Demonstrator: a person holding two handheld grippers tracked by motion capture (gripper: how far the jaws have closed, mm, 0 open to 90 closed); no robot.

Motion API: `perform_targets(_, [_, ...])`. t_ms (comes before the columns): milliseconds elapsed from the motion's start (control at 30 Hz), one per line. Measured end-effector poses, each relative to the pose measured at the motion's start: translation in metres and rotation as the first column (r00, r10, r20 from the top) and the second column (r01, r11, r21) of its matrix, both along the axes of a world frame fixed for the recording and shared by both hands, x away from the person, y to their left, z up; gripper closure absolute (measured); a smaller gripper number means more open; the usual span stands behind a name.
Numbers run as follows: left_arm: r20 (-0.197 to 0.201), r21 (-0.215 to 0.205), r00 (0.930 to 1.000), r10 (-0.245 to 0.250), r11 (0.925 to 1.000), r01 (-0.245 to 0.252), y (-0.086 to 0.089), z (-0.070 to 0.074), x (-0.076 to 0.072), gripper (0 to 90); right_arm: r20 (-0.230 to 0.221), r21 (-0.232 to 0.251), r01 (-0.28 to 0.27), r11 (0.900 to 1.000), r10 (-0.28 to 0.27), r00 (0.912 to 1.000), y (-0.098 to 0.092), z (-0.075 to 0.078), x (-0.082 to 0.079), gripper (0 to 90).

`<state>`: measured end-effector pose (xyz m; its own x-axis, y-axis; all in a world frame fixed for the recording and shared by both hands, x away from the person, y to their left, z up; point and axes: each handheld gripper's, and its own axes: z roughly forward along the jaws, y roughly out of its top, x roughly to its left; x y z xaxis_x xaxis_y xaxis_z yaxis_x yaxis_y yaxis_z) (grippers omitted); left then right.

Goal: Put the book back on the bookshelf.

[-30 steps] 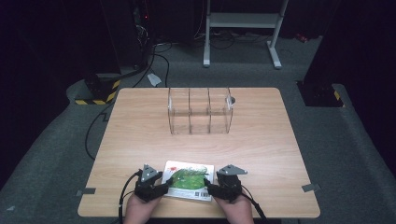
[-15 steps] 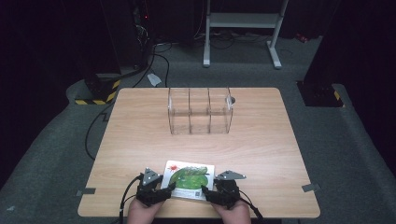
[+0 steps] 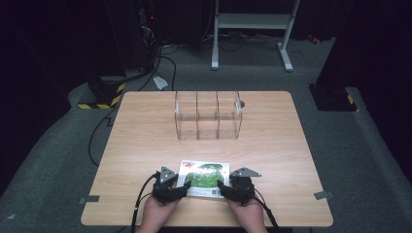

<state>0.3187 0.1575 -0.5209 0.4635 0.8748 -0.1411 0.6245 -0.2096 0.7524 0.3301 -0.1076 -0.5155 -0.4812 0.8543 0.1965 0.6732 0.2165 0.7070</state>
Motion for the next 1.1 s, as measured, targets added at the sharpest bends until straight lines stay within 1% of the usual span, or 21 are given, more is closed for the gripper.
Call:
perform_targets(67, [0.007, 0.000, 1.0000, -0.005, 1.0000, 0.005, -0.005, 0.000, 0.006, 39.9, -0.003, 0.005, 0.018, 1.000, -0.018, 0.9998, -0.004, 0.000, 0.010, 44.0])
perform_targets(133, [0.014, 0.000, 0.9998, -0.012, 0.9999, 0.012, -0.008, -0.001, 0.010, 40.0, 0.006, -0.003, 0.018, 1.000, -0.018, 0.9998, -0.008, 0.000, 0.016, 43.9])
perform_targets(167, [0.019, 0.006, 0.9997, -0.014, 0.9999, 0.014, -0.009, -0.001, 0.010, 40.0, -0.002, -0.001, 0.025, 1.000, -0.025, 0.9997, -0.009, 0.000, 0.019, 44.0])
perform_targets(200, [0.022, 0.005, 0.9997, -0.010, 0.9999, 0.010, -0.010, 0.000, 0.009, 40.8, 0.000, 0.003, 0.023, 1.000, -0.023, 0.9997, -0.011, 0.000, 0.022, 43.9])
perform_targets(267, [0.034, 0.006, 0.9992, -0.020, 0.9998, 0.020, -0.006, 0.000, 0.006, 44.2, -0.007, 0.014, 0.020, 1.000, -0.020, 0.9998, -0.014, 0.000, 0.023, 44.0])
perform_targets(300, [0.027, -0.016, 0.9995, -0.017, 0.9997, 0.017, -0.004, -0.001, 0.004, 44.6, -0.001, 0.002, 0.024, 1.000, -0.024, 0.9997, -0.014, 0.001, 0.022, 43.9])
perform_targets(333, [0.023, -0.027, 0.9996, -0.015, 0.9995, 0.016, -0.003, -0.001, 0.002, 43.1, 0.010, -0.002, 0.032, 1.000, -0.032, 0.9995, -0.015, 0.002, 0.018, 42.4])
perform_targets(367, [0.025, -0.041, 0.9996, -0.015, 0.9990, 0.016, -0.001, -0.001, 0.000, 42.3, 0.018, 0.004, 0.029, 1.000, -0.029, 0.9994, -0.016, 0.004, 0.014, 41.5])
perform_targets(400, [0.021, -0.059, 0.9997, -0.016, 0.9981, 0.017, -0.001, 0.000, -0.002, 42.2, 0.032, 0.002, 0.026, 1.000, -0.026, 0.9991, -0.018, 0.005, 0.008, 40.0])
perform_targets(433, [0.023, -0.061, 0.9995, -0.021, 0.9979, 0.023, 0.000, 0.001, -0.003, 42.0, 0.040, 0.001, 0.028, 1.000, -0.028, 0.9988, -0.019, 0.007, 0.001, 38.8])
perform_targets(467, [0.020, -0.073, 0.9996, -0.019, 0.9971, 0.020, -0.001, 0.001, -0.003, 41.7, 0.041, 0.004, 0.025, 1.000, -0.025, 0.9989, -0.019, 0.007, -0.004, 37.8])
perform_targets(500, [0.022, -0.066, 0.9995, -0.021, 0.9975, 0.023, -0.002, 0.002, -0.004, 41.2, 0.042, 0.006, 0.024, 1.000, -0.024, 0.9988, -0.020, 0.008, -0.008, 37.0])
perform_targets(533, [0.020, -0.073, 0.9997, -0.016, 0.9971, 0.018, -0.003, 0.002, -0.004, 39.9, 0.041, 0.009, 0.018, 1.000, -0.018, 0.9990, -0.021, 0.007, -0.014, 35.8])
perform_targets(600, [0.008, -0.086, 0.9999, -0.007, 0.9963, 0.008, -0.003, 0.002, -0.003, 38.7, 0.024, 0.026, 0.010, 1.000, -0.011, 0.9997, -0.021, 0.006, -0.021, 33.9])
perform_targets(633, [-0.001, -0.097, 1.0000, -0.001, 0.9953, 0.000, -0.003, 0.002, -0.003, 38.8, 0.020, 0.026, 0.004, 1.000, -0.004, 0.9998, -0.020, 0.005, -0.024, 33.4])
perform_targets(667, [-0.001, -0.097, 1.0000, -0.001, 0.9953, 0.000, -0.003, 0.002, -0.003, 38.5, 0.022, 0.013, -0.010, 1.000, 0.010, 0.9997, -0.018, 0.004, -0.027, 32.5])
perform_targets(733, [0.000, -0.096, 1.0000, -0.001, 0.9954, 0.001, -0.002, 0.001, -0.002, 38.6, 0.009, 0.011, -0.014, 1.000, 0.014, 0.9999, -0.016, 0.002, -0.027, 31.4])
perform_targets(800, [-0.016, -0.098, 0.9999, 0.000, 0.9952, -0.002, -0.001, -0.001, -0.001, 38.7, 0.001, 0.003, -0.019, 1.000, 0.019, 0.9998, -0.015, -0.001, -0.026, 30.9])
perform_targets(867, [-0.025, -0.112, 0.9997, 0.005, 0.9937, -0.008, -0.001, -0.001, -0.001, 39.1, -0.017, 0.006, -0.030, 1.000, 0.030, 0.9994, -0.013, -0.003, -0.025, 30.5])
perform_targets(933, [-0.022, -0.118, 0.9997, 0.010, 0.9930, -0.013, -0.001, -0.001, -0.001, 39.9, -0.027, 0.014, -0.044, 0.999, 0.044, 0.9987, -0.011, -0.003, -0.026, 29.0])
perform_targets(1100, [-0.008, -0.116, 0.9999, 0.011, 0.9932, -0.012, 0.001, 0.002, -0.002, 42.0, -0.027, 0.016, -0.049, 0.999, 0.049, 0.9984, -0.009, -0.003, -0.025, 25.3])
